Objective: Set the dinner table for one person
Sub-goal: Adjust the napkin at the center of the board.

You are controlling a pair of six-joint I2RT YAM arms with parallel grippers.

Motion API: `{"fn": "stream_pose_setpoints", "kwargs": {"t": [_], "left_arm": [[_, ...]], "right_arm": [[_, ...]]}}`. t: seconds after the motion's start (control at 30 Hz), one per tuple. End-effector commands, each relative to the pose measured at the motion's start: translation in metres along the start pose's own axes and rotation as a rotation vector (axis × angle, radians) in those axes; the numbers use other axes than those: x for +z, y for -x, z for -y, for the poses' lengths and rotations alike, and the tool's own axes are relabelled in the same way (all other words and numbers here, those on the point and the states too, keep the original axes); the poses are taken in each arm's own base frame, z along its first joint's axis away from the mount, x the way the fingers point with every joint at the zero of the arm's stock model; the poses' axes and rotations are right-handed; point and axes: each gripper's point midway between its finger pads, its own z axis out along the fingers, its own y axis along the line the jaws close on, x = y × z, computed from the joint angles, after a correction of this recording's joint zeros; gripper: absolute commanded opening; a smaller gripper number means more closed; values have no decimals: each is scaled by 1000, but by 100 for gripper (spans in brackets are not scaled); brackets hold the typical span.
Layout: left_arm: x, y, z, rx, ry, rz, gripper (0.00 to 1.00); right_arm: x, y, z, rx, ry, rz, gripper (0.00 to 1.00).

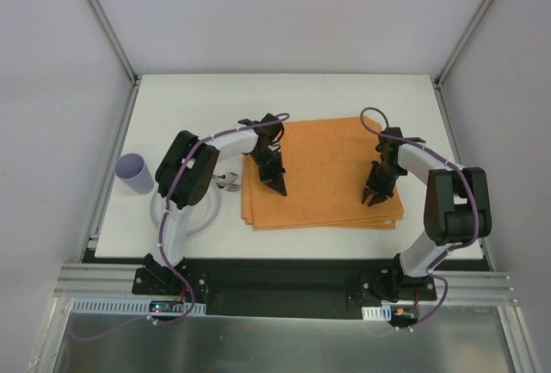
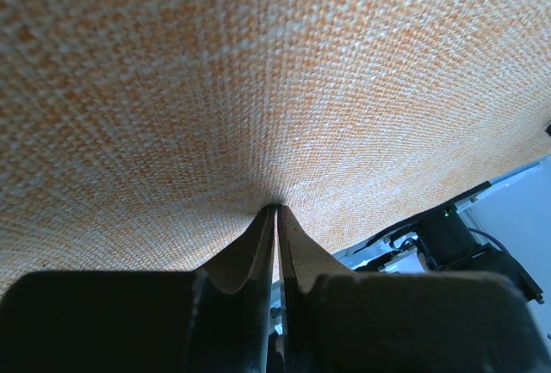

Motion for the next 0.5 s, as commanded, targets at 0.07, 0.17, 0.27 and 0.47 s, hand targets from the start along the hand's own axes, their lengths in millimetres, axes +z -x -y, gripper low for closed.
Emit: {"fn": "stream_pose_setpoints", "kwargs": {"t": [0.07, 0.17, 0.27, 0.47], "left_arm": [[-1, -5, -10, -13, 62, 4, 6], [0, -5, -10, -19, 63, 3, 6], [0, -7, -12, -24, 65, -1, 6], [0, -8, -12, -30, 68, -2, 6]], "right_arm": [[0, -23, 8, -2, -11, -22, 27], [2, -31, 11, -5, -14, -31, 27], [2, -35, 12, -8, -13, -32, 27], [0, -42, 11, -10, -5, -32, 27]]}}
